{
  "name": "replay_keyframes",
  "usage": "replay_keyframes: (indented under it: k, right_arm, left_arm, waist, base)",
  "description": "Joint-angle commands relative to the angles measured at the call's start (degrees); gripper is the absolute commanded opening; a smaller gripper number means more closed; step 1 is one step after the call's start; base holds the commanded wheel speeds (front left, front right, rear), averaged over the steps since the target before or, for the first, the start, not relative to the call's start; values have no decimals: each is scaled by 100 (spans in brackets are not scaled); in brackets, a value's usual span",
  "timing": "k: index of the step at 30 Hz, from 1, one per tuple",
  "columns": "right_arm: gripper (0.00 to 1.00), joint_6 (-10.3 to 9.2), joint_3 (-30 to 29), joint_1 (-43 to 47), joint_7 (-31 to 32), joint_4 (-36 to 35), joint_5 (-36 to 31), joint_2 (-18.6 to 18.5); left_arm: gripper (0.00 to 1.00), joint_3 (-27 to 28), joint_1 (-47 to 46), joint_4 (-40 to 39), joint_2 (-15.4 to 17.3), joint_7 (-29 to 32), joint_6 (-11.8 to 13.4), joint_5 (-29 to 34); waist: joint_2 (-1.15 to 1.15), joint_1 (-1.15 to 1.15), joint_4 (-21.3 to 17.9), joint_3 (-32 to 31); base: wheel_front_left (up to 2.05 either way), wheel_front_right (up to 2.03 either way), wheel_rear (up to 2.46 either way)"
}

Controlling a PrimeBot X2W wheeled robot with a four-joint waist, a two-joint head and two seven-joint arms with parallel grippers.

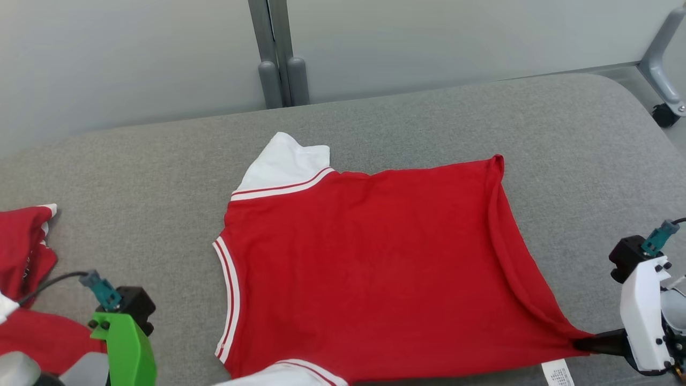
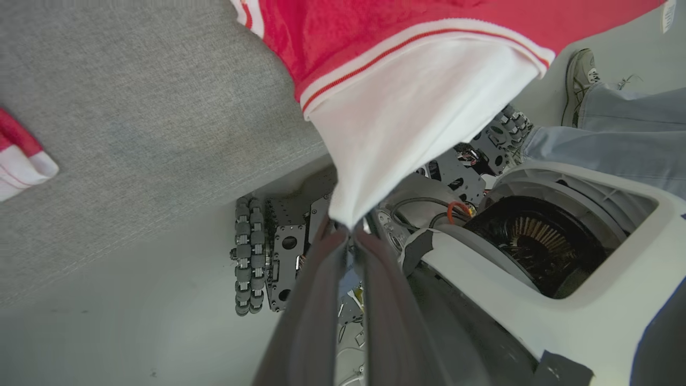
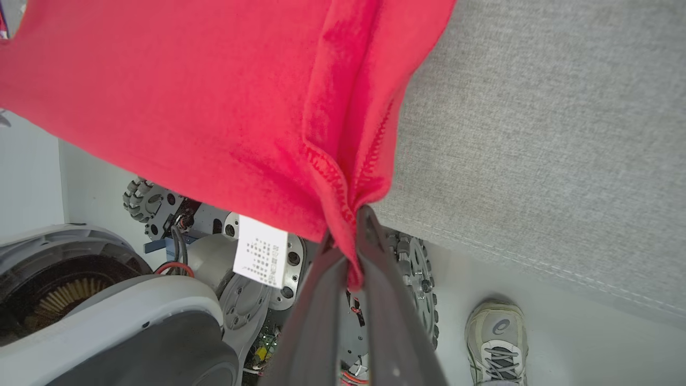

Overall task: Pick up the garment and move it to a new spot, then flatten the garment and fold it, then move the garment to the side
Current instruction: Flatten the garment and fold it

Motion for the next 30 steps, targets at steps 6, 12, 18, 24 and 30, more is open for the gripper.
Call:
replay_keyframes:
  k: [6, 12, 18, 24, 30]
  right_arm:
    - [0, -5, -160, -478, 448, 456, 308, 530]
    - [0, -5, -357, -1006, 711, 1138, 635, 1074]
    - [0, -5, -523, -1466, 818, 1922, 1058, 1508]
    - [0, -5, -446, -1760, 884, 2610, 1183, 1877]
    - [100, -5, -454, -1879, 496, 3145, 1140, 2175]
  left_arm:
    - [0, 210, -776, 655, -395, 522, 34, -120]
    - [0, 269, -1461, 1579, -955, 917, -14, -27]
    - [0, 253, -1995, 2585, -1514, 999, -96, 163]
    - [0, 290, -2284, 3500, -2051, 858, -317, 232]
    - [100, 258, -2382, 4205, -2433, 459, -639, 485]
  waist:
    - [0, 1, -203, 385]
    - [0, 1, -349, 679]
    - [0, 1, -404, 871]
    - [0, 1, -399, 1016]
    - [0, 1, -307, 976]
  base:
    - [0, 0, 0]
    - [0, 0, 0]
    - [0, 0, 0]
    - [0, 0, 0]
    - [0, 0, 0]
